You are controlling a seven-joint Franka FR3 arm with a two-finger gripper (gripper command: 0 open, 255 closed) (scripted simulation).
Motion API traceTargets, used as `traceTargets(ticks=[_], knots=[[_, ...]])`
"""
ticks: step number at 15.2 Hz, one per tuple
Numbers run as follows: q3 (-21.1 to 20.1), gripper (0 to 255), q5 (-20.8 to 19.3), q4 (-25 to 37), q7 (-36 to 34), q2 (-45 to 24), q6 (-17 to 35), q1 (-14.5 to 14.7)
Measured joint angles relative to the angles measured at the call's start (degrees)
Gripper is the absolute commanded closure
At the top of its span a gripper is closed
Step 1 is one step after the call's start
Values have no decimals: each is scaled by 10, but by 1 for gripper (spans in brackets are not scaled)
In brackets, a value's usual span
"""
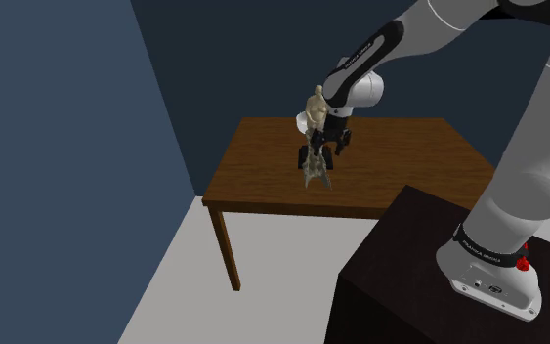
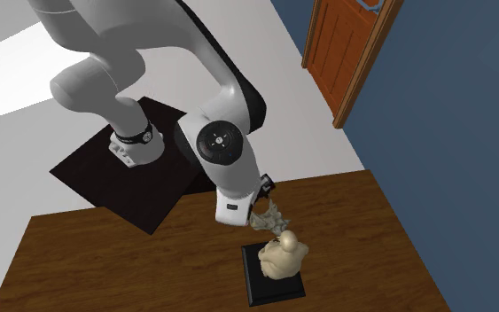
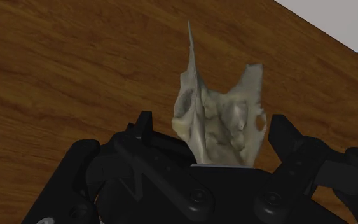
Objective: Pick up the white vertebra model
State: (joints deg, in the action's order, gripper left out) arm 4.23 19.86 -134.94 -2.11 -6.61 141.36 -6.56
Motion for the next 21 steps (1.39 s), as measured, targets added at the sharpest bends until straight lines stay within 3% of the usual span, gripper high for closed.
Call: traceTargets(ticks=[6,7,21], knots=[[-6,0,24,-4,22,-37,40,-2],[-6,255,26,-5,24,-40,43,-2],[-3,255,15,-5,12,-22,26,0]])
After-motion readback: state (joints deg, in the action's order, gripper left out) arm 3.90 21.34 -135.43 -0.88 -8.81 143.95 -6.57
